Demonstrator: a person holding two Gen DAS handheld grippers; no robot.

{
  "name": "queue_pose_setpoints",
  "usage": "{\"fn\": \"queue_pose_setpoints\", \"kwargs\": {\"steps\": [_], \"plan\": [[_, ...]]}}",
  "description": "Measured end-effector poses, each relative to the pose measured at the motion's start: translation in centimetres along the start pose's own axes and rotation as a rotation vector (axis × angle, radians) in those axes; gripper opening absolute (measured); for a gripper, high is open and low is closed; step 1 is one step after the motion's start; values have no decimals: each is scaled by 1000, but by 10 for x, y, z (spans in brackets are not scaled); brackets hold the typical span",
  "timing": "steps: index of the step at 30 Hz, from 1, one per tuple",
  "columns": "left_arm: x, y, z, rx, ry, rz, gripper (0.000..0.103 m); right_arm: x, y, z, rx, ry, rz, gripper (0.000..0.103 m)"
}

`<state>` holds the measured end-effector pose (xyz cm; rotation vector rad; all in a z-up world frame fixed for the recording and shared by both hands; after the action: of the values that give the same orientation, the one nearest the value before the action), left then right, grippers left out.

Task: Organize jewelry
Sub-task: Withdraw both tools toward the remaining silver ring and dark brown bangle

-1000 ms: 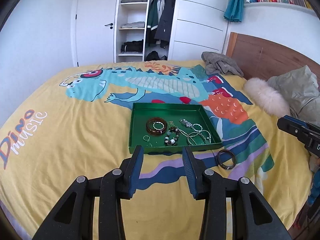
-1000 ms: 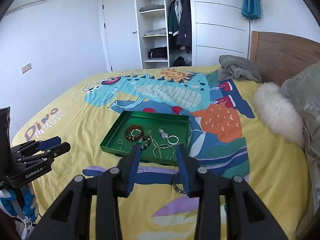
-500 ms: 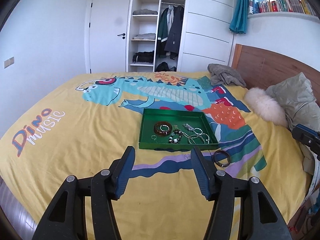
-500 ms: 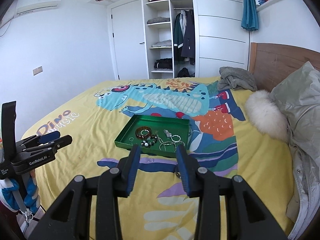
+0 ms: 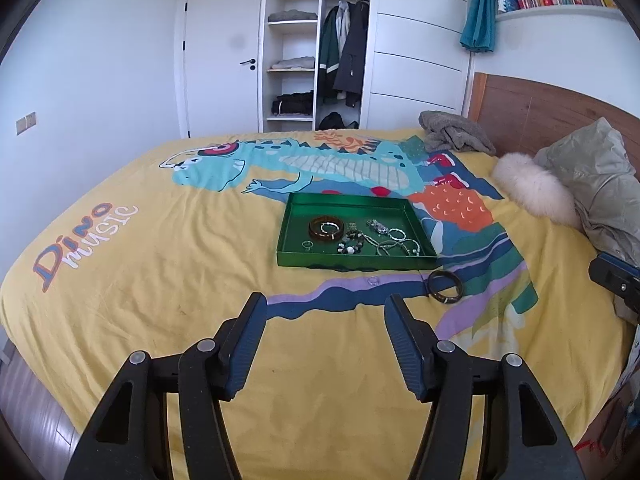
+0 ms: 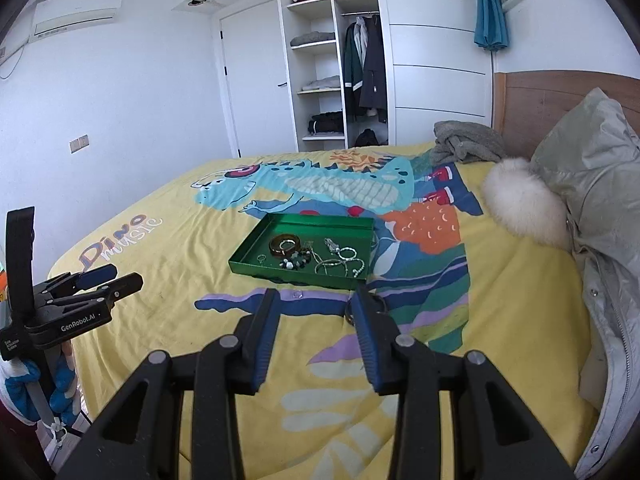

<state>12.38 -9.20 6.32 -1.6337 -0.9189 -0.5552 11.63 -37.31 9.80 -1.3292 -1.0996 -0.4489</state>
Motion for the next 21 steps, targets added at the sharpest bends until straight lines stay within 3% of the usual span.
{"fn": "queue_pose_setpoints", "kwargs": {"steps": [12, 21], "plan": [[-21, 27, -7, 14, 10, 40, 60, -31, 18, 1, 21, -14, 34, 36], [-32, 65, -11, -24, 23, 101, 60, -47, 52, -17, 41, 23, 86, 36]]}}
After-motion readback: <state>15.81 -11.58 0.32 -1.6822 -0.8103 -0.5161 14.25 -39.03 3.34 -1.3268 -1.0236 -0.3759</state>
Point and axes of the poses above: each gripper's, at about its wrist camera, not at the fingertips, and y roughly the way its jaws point, z to its left, x to its top, the point moved 1 cm from there along y, roughly the way its jaws point, and after that the axes turned 15 degrees about -y, right-handed, at the moved point
